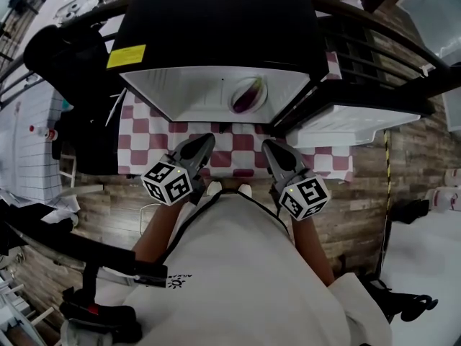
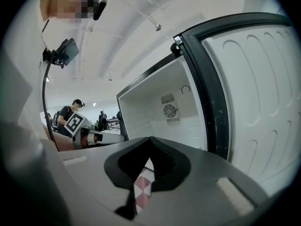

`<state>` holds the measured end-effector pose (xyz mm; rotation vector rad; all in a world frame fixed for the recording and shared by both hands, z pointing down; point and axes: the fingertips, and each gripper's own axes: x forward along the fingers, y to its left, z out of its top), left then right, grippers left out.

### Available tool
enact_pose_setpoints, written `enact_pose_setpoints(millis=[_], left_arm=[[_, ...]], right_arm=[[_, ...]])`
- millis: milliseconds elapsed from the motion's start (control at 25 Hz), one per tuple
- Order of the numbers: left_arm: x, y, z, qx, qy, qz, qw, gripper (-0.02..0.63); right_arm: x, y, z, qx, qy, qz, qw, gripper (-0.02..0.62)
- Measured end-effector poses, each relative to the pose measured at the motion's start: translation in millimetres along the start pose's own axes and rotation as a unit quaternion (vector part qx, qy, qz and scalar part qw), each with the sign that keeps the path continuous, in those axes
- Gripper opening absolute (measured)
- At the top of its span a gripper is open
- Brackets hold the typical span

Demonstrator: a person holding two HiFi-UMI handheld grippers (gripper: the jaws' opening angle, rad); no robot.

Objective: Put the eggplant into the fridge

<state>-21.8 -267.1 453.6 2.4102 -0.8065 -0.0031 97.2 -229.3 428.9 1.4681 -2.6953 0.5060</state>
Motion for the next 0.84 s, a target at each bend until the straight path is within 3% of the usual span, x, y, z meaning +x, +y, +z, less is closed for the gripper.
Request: enact_pose_setpoints(millis=[840], left_arm=[[14,8,2,0.008,0.013,-0.016,0.9998,0.005]], right_arm=[[-2,-3,-2,-0.007,0.006,-0.024,1.000,0.006]])
